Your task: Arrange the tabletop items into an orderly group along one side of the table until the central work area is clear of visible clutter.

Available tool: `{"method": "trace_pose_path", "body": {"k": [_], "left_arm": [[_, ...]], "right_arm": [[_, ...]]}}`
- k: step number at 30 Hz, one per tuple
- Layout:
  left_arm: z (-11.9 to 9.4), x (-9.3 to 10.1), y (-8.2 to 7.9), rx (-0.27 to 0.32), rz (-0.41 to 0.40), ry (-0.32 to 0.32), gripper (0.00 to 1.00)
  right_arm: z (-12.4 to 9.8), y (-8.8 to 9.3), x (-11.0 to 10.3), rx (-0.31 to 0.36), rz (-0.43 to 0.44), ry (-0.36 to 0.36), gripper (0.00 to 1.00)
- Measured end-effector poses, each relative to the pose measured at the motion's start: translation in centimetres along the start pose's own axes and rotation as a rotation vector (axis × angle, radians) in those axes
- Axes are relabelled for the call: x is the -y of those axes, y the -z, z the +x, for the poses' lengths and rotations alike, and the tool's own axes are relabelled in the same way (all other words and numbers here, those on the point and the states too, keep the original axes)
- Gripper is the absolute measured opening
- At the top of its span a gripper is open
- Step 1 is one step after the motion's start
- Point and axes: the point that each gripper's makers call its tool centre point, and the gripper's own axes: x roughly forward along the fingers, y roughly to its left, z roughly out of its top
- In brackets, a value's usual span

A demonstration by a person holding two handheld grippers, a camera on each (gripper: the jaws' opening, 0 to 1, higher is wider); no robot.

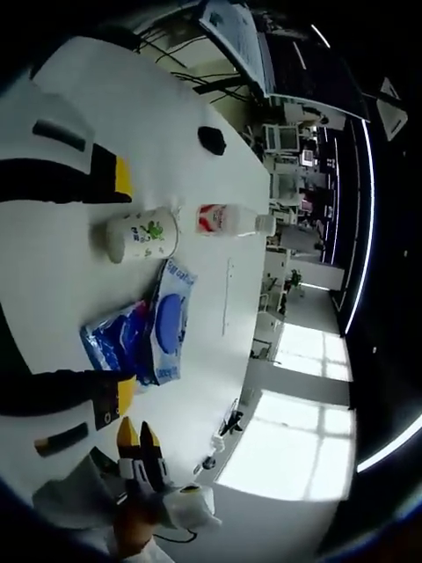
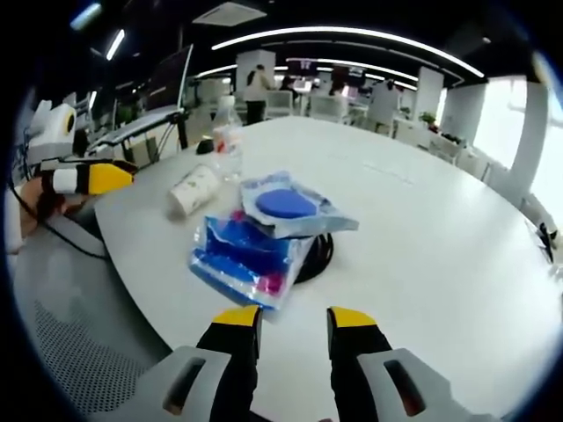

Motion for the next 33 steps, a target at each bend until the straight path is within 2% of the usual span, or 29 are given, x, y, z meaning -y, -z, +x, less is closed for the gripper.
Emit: {"method": "trace_pose_path", "body": {"k": [4,8,12,15,19,22,26,27,28,30,32,33], "left_arm": [[-0.1,0.2,0.2,-0.011,0.007,0.005,0.77],[-0.2,0.7,-0.2,0.012,0.014,0.03,0.76],[-0.2,0.9,0.0,-0.001,0.001,0.044,0.78],[-0.1,1.2,-0.5,0.022,-0.001,0.065,0.78],[-0.1,0.8,0.0,0.005,0.006,0.044,0.78],[-0.1,0.1,-0.3,0.015,0.004,0.014,0.77],[-0.3,-2.2,0.0,0.004,-0.056,-0.081,0.76],[-0.3,-2.8,0.0,0.004,-0.054,-0.104,0.75],[-0.4,-3.0,0.0,0.003,-0.052,-0.114,0.75],[-0.4,-3.1,-0.1,0.007,-0.056,-0.127,0.74],[-0.1,-3.0,0.0,-0.001,-0.05,-0.128,0.74],[0.1,-2.6,0.4,-0.021,-0.033,-0.119,0.74]], "right_arm": [[-0.1,0.1,0.4,0.0,0.003,0.017,0.28],[-0.5,-0.1,0.7,0.019,0.017,0.034,0.28],[-0.4,-0.2,1.0,0.026,0.024,0.05,0.28],[-0.6,-0.6,1.2,0.048,0.038,0.056,0.28],[-0.5,-0.5,1.2,0.05,0.075,0.039,0.29],[-0.1,-0.5,0.6,0.044,0.107,-0.004,0.3],[0.3,0.3,-1.8,-0.001,0.093,-0.131,0.32],[0.3,0.4,-2.2,-0.012,0.109,-0.157,0.34],[0.2,0.1,-2.7,-0.011,0.173,-0.179,0.37],[-0.6,-1.3,-2.7,0.06,0.197,-0.205,0.41],[-1.4,-1.9,-2.3,0.076,0.214,-0.22,0.41],[-1.9,-2.5,-2.2,0.093,0.248,-0.253,0.43]]}}
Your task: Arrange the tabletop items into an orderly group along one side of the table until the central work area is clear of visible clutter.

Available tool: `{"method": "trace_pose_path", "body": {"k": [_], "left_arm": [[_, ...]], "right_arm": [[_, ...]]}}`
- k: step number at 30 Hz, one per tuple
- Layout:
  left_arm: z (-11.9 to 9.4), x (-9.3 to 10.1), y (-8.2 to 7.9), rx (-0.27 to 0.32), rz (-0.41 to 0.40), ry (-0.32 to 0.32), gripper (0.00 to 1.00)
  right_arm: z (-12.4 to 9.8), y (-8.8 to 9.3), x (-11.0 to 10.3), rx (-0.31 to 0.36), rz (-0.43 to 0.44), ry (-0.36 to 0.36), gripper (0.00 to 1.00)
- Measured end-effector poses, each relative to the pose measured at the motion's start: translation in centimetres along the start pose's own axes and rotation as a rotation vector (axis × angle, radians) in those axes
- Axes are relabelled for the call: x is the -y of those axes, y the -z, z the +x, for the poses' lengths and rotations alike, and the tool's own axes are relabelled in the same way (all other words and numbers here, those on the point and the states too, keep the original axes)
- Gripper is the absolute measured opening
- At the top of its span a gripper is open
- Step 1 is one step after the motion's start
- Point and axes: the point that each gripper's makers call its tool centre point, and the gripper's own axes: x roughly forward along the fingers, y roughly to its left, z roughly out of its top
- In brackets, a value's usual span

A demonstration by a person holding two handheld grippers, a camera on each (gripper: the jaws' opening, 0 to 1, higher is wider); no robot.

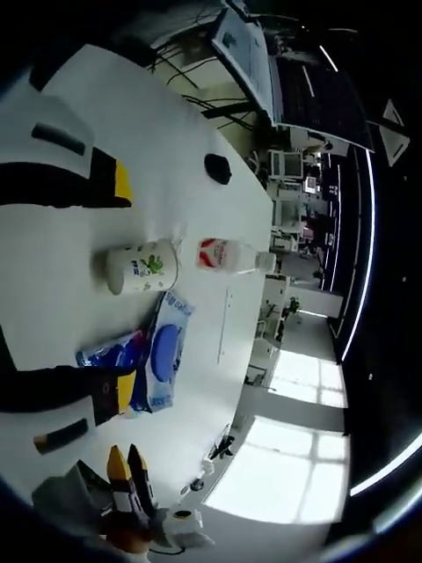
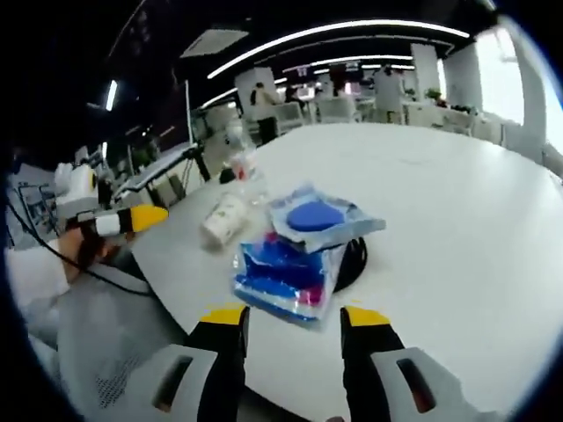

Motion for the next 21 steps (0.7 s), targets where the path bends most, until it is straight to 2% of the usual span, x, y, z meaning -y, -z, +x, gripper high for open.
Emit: {"method": "trace_pose_path", "body": {"k": [2,5,8,11,14,16,17,18,19,20,21], "left_arm": [[0.2,1.0,0.3,-0.023,0.041,0.026,0.74],[0.6,1.9,0.3,-0.02,0.033,0.056,0.74],[1.2,2.2,0.6,-0.018,-0.042,0.042,0.69],[2.1,2.8,0.9,-0.043,-0.008,0.029,0.62],[3.2,4.1,0.5,-0.062,0.003,0.041,0.62],[4.0,4.1,0.7,-0.132,0.072,0.015,0.55],[4.9,4.7,0.6,-0.172,0.128,0.037,0.52],[5.5,5.1,0.2,-0.177,0.173,0.056,0.5],[6.1,5.2,0.0,-0.195,0.208,0.048,0.49],[6.8,5.3,-0.3,-0.219,0.227,0.042,0.48],[7.5,5.2,-0.6,-0.22,0.213,0.04,0.47]], "right_arm": [[-0.6,-1.0,0.4,0.025,0.024,-0.032,0.46],[-1.0,-2.2,1.9,0.049,0.102,-0.043,0.5],[-1.6,-3.7,3.1,0.093,0.19,-0.088,0.51],[-1.8,-4.3,4.2,0.104,0.208,-0.088,0.5],[-2.0,-4.6,5.0,0.104,0.239,-0.088,0.49],[-1.9,-4.8,5.0,0.112,0.27,-0.1,0.49],[-1.7,-4.8,4.9,0.112,0.281,-0.109,0.48],[-1.5,-4.7,4.8,0.106,0.284,-0.115,0.48],[-1.1,-4.5,4.7,0.092,0.284,-0.122,0.47],[-0.9,-4.4,4.6,0.081,0.283,-0.125,0.47],[-0.6,-4.3,4.5,0.071,0.283,-0.129,0.47]]}}
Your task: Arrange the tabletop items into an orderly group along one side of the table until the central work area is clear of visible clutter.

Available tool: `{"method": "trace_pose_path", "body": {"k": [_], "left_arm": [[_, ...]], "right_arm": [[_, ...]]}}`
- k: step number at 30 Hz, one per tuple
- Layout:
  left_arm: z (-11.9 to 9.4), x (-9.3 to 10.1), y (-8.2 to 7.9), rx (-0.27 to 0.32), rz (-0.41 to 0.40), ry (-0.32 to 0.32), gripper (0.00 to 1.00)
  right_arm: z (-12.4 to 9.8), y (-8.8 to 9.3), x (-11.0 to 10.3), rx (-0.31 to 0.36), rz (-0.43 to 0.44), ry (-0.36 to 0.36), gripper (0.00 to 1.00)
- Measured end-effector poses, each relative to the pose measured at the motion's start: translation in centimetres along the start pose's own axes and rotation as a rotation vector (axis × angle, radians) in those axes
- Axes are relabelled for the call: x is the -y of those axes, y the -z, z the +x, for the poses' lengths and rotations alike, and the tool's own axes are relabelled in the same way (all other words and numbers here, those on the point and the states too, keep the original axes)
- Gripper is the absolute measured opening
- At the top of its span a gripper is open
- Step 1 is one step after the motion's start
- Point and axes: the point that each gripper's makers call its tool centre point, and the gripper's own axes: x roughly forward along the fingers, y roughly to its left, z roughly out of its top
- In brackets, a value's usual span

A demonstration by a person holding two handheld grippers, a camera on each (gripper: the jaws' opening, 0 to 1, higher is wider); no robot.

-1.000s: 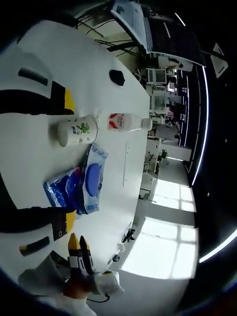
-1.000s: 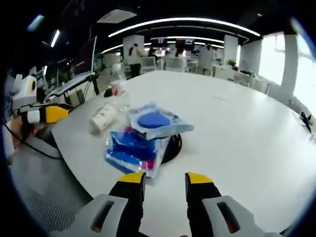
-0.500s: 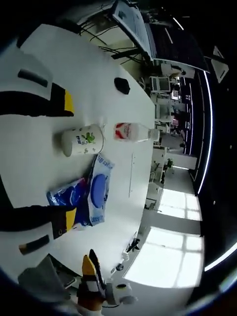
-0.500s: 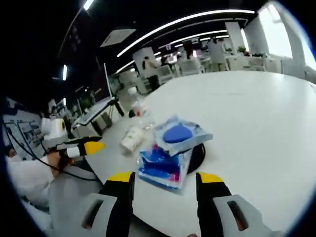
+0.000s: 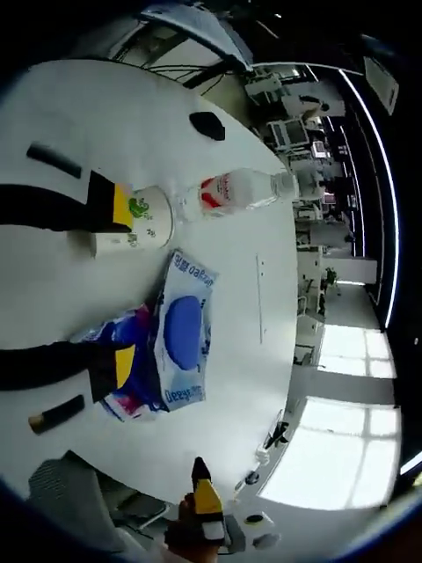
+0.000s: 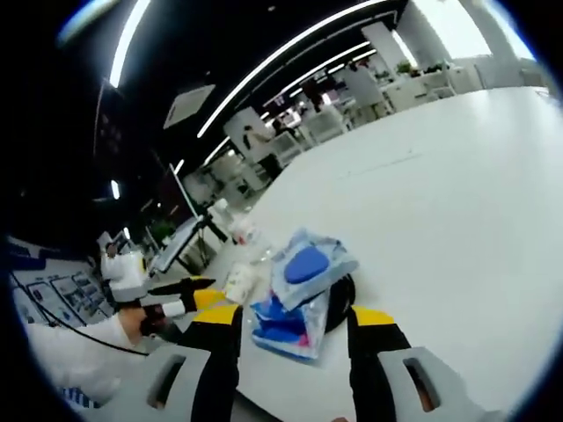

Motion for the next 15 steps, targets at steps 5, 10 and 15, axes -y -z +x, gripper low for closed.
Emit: {"method": "trace_pose_path", "body": {"k": [5,10,15], "left_arm": [[2.9,-1.3,-1.6,-0.047,-0.05,-0.015,0.47],[5.0,-2.2,-2.5,-0.083,-0.024,-0.013,0.42],[6.7,-2.0,-2.9,-0.123,-0.038,-0.004,0.45]], "right_arm": [[0.3,-0.1,-0.6,-0.013,-0.01,-0.017,0.46],[0.5,0.0,-0.5,-0.035,-0.031,-0.024,0.46],[0.6,0.4,-0.5,-0.05,-0.005,-0.027,0.45]]}}
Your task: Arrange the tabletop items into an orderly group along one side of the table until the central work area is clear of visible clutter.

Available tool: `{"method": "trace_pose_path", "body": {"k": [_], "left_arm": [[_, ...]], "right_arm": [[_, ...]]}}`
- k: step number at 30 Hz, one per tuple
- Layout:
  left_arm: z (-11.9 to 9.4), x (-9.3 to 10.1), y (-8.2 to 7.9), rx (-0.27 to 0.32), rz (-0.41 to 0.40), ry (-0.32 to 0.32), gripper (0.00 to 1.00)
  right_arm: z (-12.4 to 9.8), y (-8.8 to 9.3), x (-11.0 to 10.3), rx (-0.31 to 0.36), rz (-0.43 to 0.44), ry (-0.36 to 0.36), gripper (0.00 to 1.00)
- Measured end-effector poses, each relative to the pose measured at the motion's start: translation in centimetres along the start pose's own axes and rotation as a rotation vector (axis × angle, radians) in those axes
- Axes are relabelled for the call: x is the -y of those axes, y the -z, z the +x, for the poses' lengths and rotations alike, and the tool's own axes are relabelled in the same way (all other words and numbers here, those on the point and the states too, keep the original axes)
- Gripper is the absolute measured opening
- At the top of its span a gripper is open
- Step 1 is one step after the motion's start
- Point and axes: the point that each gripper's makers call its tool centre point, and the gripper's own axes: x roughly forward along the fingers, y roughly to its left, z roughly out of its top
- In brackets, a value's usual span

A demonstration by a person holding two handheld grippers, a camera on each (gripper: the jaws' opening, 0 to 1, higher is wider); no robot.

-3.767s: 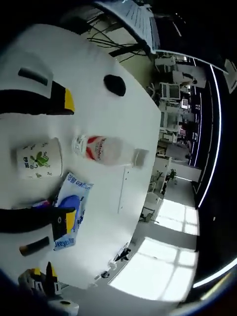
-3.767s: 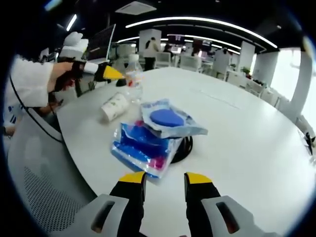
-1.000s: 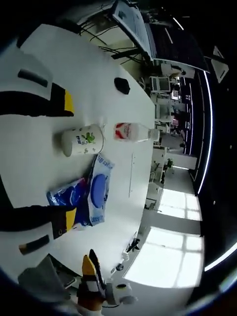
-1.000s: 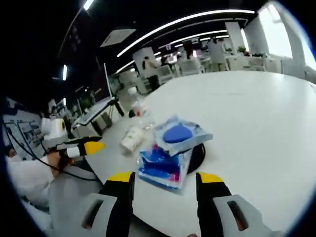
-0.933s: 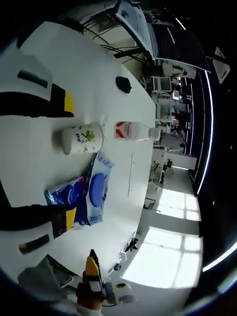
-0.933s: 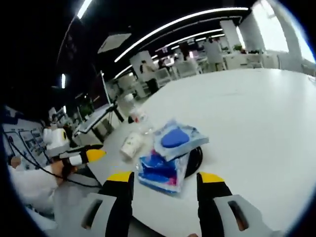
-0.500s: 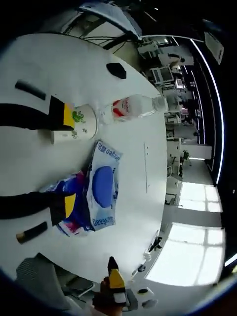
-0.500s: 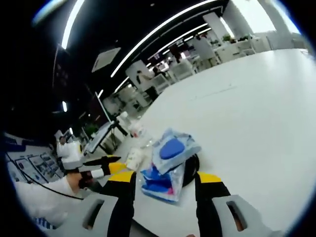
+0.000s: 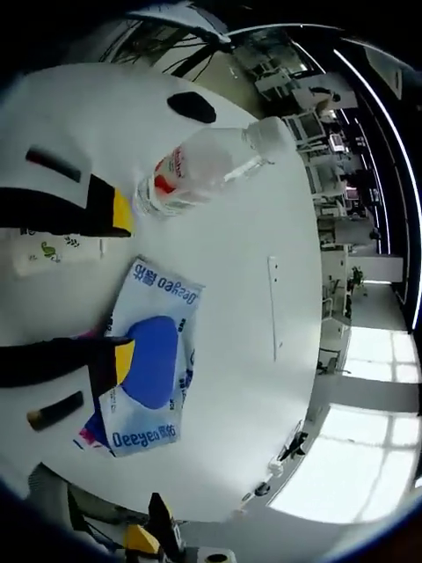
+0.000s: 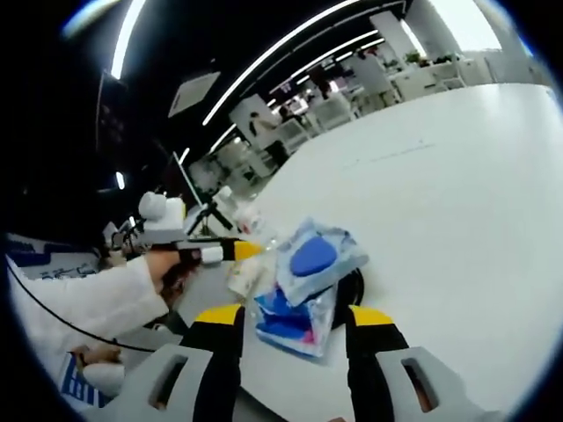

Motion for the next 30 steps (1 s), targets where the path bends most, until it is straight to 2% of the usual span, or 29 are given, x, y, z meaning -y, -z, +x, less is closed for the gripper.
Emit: {"method": "trace_pose_path", "body": {"k": [3,7,10,13,19,22,25,30], "left_arm": [[1.3,0.3,-0.3,-0.02,0.001,0.016,0.45],[2.5,0.0,-0.2,-0.061,-0.018,0.005,0.45],[3.7,-0.6,0.1,-0.098,-0.021,0.009,0.43],[4.1,-0.5,0.5,-0.127,-0.011,0.004,0.42],[5.2,-0.3,0.2,-0.124,-0.037,0.018,0.4],[5.7,-0.4,0.2,-0.12,-0.087,0.013,0.38],[6.2,-0.1,0.5,-0.138,-0.094,0.026,0.38],[6.6,-0.6,2.0,-0.192,-0.095,-0.009,0.34]], "right_arm": [[0.2,0.2,0.0,-0.013,0.001,-0.001,0.44],[0.5,0.1,-0.1,-0.019,0.012,0.0,0.43],[0.9,0.1,-0.2,-0.022,0.025,-0.001,0.42],[1.8,0.2,-0.3,-0.036,0.046,-0.001,0.42],[3.6,0.2,-0.8,-0.053,0.062,-0.01,0.42],[4.8,0.5,-0.8,-0.075,0.06,-0.005,0.42],[5.6,0.5,-0.7,-0.087,0.069,0.0,0.42],[6.7,0.7,-0.5,-0.109,0.061,0.014,0.39]]}}
